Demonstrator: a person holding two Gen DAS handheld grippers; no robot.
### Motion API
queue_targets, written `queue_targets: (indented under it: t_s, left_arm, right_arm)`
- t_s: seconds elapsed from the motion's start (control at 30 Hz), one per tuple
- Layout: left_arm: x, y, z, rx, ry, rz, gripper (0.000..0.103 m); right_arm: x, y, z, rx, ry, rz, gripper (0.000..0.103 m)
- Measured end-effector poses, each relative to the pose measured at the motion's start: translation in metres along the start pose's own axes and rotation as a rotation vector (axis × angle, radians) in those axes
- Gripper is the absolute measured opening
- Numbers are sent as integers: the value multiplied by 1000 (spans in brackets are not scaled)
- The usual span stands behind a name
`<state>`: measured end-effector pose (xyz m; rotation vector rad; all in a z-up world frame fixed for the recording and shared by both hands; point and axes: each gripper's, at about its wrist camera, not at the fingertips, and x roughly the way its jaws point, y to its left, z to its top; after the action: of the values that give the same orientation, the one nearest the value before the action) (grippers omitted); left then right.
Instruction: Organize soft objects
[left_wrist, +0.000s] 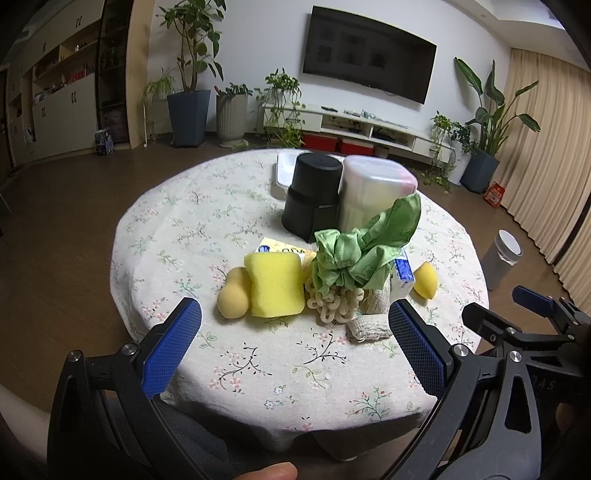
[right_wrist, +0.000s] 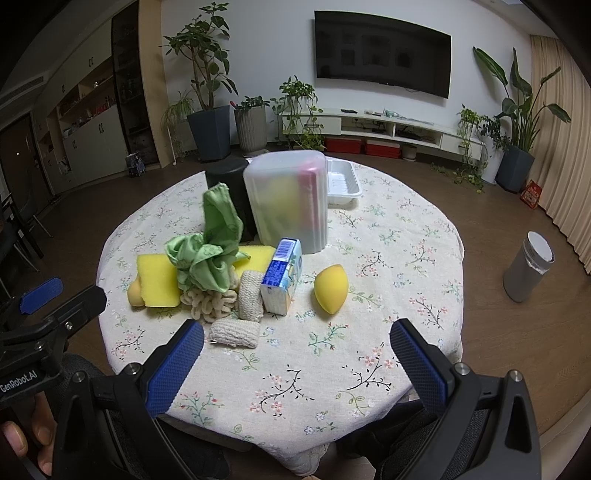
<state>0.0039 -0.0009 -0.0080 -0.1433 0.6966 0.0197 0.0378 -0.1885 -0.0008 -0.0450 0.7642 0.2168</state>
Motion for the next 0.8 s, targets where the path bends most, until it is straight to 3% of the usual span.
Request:
queue_targets:
  t_s: [0.37,0.53,0.63,0.8]
  left_arm:
    - [72,27,-15,-48,165,-85,102]
    - [92,50,-24,-162,201,-127,102]
    - [97,59,-22,-213,204,-116,102]
    - [111,48,-6,-117,253,-74,102]
  right_arm:
    - [68,-58,-1,77,129,-16,103]
    - [100,-66,11,51,187,13,103]
    - [117,-66,19,21,226,37,100]
    - [145,-64,20,26,304,74,91]
